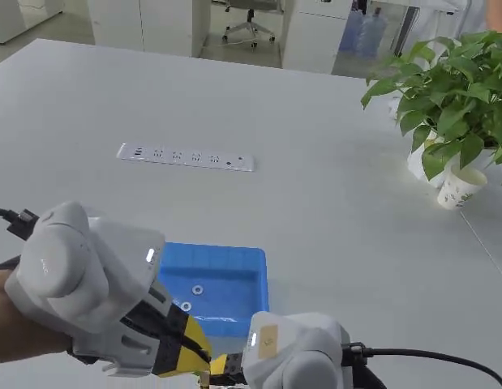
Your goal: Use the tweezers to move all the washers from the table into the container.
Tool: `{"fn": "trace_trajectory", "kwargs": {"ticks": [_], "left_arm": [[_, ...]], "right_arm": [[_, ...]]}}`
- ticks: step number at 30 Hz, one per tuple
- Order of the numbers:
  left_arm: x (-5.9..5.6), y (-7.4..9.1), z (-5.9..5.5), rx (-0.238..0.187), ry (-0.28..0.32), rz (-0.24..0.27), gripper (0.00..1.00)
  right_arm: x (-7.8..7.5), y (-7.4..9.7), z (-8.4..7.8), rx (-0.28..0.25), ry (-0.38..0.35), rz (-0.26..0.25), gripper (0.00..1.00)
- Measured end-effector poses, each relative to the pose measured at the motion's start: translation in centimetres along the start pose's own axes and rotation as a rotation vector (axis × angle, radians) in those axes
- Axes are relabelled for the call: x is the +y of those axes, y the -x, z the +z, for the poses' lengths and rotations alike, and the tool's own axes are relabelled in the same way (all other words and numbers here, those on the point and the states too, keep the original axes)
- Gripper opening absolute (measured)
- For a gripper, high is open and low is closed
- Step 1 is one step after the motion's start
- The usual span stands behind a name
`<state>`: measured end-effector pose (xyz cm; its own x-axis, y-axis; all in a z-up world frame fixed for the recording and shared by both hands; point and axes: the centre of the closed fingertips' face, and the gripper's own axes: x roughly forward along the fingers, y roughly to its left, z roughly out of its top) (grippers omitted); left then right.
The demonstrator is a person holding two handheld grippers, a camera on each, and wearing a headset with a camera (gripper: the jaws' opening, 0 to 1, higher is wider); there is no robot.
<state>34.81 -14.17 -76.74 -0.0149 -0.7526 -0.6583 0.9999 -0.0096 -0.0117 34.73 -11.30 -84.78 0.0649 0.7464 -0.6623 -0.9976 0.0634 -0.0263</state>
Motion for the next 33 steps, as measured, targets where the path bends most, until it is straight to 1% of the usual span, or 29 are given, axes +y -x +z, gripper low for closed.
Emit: {"fn": "trace_trajectory", "kwargs": {"ticks": [5, 11, 16, 18, 24, 33], "left_arm": [[0.4, 0.6, 0.7, -0.006, 0.002, 0.005, 0.05], [0.9, 1.3, 1.5, -0.002, -0.008, 0.010, 0.05], [1.5, 2.0, 2.0, 0.002, -0.013, 0.018, 0.05], [1.7, 2.2, 2.1, 0.003, -0.014, 0.022, 0.05], [2.5, 2.7, 2.4, 0.007, -0.017, 0.025, 0.05], [4.2, 3.9, 2.6, 0.011, -0.021, 0.050, 0.05]], "right_arm": [[-0.5, 0.5, 0.7, -0.006, 0.004, 0.001, 0.09], [-1.1, 1.0, 1.5, -0.016, 0.005, -0.001, 0.09], [-1.8, 1.4, 2.4, -0.024, 0.008, -0.007, 0.09], [-2.1, 1.4, 2.6, -0.026, 0.000, -0.007, 0.09], [-2.8, 1.6, 3.1, -0.028, 0.007, -0.011, 0.09], [-4.7, 1.5, 4.4, -0.043, 0.020, -0.020, 0.09]]}}
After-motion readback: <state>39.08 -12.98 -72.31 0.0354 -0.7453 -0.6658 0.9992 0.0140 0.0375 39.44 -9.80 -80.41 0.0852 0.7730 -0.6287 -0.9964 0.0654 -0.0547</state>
